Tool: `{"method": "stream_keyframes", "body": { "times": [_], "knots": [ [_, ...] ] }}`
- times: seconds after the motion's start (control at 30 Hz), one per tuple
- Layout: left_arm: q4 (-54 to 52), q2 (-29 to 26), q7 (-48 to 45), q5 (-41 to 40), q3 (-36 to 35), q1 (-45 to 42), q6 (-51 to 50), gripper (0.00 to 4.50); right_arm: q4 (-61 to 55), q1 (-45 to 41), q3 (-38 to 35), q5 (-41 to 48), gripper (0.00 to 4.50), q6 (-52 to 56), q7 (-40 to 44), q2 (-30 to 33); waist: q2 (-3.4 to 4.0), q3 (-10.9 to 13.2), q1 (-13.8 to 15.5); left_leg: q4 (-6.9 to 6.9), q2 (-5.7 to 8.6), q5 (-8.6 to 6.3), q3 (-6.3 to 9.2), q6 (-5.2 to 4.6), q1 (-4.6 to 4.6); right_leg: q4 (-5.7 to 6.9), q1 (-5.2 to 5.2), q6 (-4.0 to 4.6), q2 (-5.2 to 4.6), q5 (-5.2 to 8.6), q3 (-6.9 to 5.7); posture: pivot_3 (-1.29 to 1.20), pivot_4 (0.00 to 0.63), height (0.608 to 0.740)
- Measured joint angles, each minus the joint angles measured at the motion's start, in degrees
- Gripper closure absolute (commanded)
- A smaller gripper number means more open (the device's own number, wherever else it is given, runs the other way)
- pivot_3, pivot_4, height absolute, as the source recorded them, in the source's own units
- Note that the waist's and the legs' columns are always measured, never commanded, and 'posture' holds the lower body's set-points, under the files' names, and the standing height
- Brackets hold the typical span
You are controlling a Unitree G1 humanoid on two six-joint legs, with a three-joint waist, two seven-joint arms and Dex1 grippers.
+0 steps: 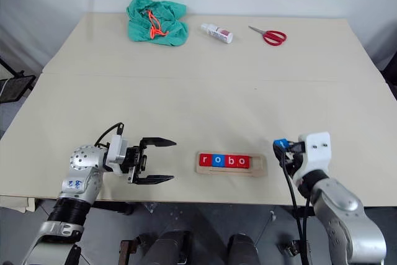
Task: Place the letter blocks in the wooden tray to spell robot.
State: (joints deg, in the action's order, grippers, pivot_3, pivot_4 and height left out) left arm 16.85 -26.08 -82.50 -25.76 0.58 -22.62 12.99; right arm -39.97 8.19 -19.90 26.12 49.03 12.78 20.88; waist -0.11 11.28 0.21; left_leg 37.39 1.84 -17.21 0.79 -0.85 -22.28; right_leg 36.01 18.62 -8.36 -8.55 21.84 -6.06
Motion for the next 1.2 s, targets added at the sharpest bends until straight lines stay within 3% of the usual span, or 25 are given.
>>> {"method": "stream_keyframes", "body": {
  "times": [0.2, 0.5, 0.7, 0.83, 1.03, 1.2],
  "knots": [
    [1.23, 0.32, -0.86, 0.01, 0.07, -1.13, 0.33, 0.00, -2.87, 4.09, -0.76, 0.85, 3.03, 1.13, -2.49, -2.74, 0.00, 0.00, -0.23, -0.06, -0.02, 0.03, 0.00, 0.05, 0.06, 0.01, 0.00, 0.00, 0.01, 0.00, 0.01, 0.00, 0.150, 0.740],
    [1.63, 0.30, -0.88, 0.02, 0.05, -1.19, 0.30, 0.00, -2.83, 4.21, -0.65, 1.23, 0.02, 0.30, -3.12, -3.54, 0.00, 0.00, -0.10, -0.03, 0.00, 0.04, 0.00, 0.03, 0.06, 0.01, -0.01, 0.00, 0.01, 0.00, 0.05, 0.00, 0.150, 0.740],
    [1.55, 0.26, -0.75, 0.02, 0.04, -1.19, 0.23, 0.00, -2.36, 6.36, -1.53, 3.54, 0.02, -2.85, 3.44, 0.60, 0.00, 0.00, -0.16, -0.03, 0.01, 0.04, -0.03, 0.02, 0.06, 0.00, -0.02, 0.00, 0.01, 0.00, 0.06, 0.00, 0.150, 0.740],
    [1.59, 0.19, -0.74, 0.04, 0.01, -1.19, 0.25, 0.00, 4.72, 7.29, -2.59, 1.58, 0.02, -11.87, 17.49, 13.69, -0.02, -0.01, -0.04, 0.00, 0.01, 0.05, -0.03, -0.02, 0.07, -0.05, -0.10, 0.00, 0.01, 0.00, 0.01, 0.00, 0.150, 0.740],
    [1.58, 0.22, -0.84, 0.05, 0.02, -1.44, 0.27, 0.00, 14.32, 4.90, -0.20, -0.71, 0.02, -21.20, 33.57, 26.19, -0.02, -0.01, -0.06, 0.02, 0.02, 0.06, -0.07, -0.03, 0.06, -0.07, -0.12, 0.00, -0.02, 0.00, -0.01, 0.00, 0.150, 0.740],
    [1.45, 0.22, -0.90, 0.08, 0.04, -1.32, 0.28, 0.00, 26.17, -3.00, 3.68, -3.53, 0.02, -29.43, 46.42, 34.50, -0.02, -0.01, -0.07, 0.06, -0.01, 0.06, -0.05, -0.03, 0.06, -0.12, -0.17, 0.00, -0.01, 0.00, -0.08, 0.00, 0.150, 0.740]
  ]
}}
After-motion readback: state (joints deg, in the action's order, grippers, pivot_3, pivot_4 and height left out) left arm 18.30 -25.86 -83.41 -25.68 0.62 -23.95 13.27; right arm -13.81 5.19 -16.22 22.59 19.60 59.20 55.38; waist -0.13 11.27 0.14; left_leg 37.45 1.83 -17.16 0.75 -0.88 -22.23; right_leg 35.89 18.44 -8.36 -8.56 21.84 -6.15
